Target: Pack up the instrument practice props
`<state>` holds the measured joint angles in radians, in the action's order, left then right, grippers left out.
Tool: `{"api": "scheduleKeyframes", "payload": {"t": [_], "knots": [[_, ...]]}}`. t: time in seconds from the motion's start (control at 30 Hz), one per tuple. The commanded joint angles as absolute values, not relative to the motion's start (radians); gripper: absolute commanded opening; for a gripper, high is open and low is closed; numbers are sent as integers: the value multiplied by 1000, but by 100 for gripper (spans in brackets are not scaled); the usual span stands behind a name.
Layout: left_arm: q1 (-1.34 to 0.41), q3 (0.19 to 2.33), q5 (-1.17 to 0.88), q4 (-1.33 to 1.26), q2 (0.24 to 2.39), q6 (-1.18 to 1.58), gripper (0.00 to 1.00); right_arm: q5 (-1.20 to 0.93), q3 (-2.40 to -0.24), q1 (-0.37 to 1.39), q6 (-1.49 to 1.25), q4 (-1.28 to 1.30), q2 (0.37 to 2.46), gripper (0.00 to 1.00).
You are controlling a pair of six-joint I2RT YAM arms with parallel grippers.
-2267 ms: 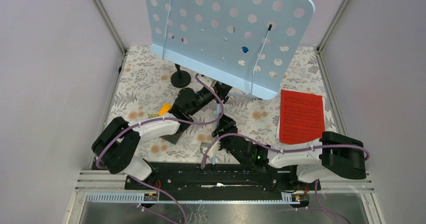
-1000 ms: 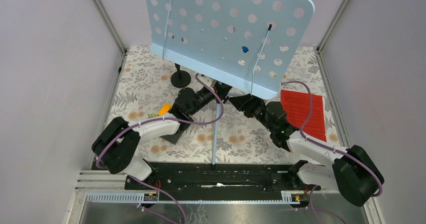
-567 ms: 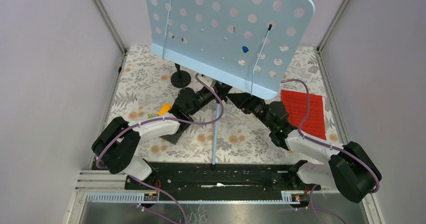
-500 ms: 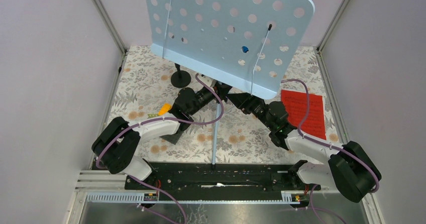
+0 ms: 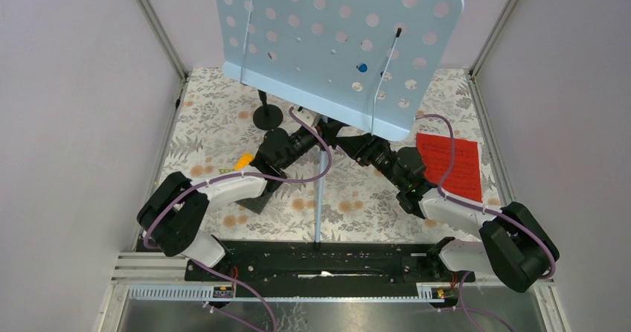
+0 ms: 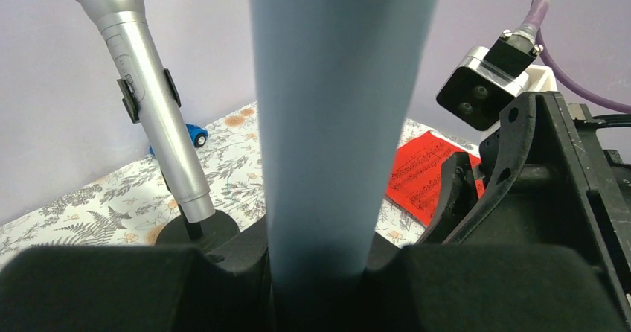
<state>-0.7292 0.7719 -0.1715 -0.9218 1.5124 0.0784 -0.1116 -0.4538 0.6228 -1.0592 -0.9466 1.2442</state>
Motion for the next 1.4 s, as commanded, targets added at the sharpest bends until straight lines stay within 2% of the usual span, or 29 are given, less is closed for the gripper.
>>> {"api": "scheduleKeyframes", "payload": {"t": [0.0,0.2,0.37,0.57,0.8,0.87,0.93,1.0,1.37], "knots": [[-706,734,-86,-636,1604,248,0,-184,-500,629,-1042,-959,1274,47],[-706,736,-87,-634,1605,249,0,-204,-484,628,-1029,-959,1275,39],[-706,738,-89,-632,1608,247,0,-233,-473,628,-1014,-958,1266,39],[-705,743,-93,-630,1612,248,0,-247,-462,629,-988,-933,1245,43],[-706,743,-94,-629,1613,246,0,-210,-477,630,-897,-873,1228,36],[-705,742,-92,-629,1613,247,0,-202,-497,629,-860,-848,1224,39],[-706,744,-94,-628,1613,247,0,-192,-515,629,-830,-825,1221,46],[-706,744,-93,-626,1616,247,0,-183,-529,630,-816,-813,1220,48],[-706,746,-94,-626,1615,245,0,-163,-551,629,-812,-848,1254,37]]}}
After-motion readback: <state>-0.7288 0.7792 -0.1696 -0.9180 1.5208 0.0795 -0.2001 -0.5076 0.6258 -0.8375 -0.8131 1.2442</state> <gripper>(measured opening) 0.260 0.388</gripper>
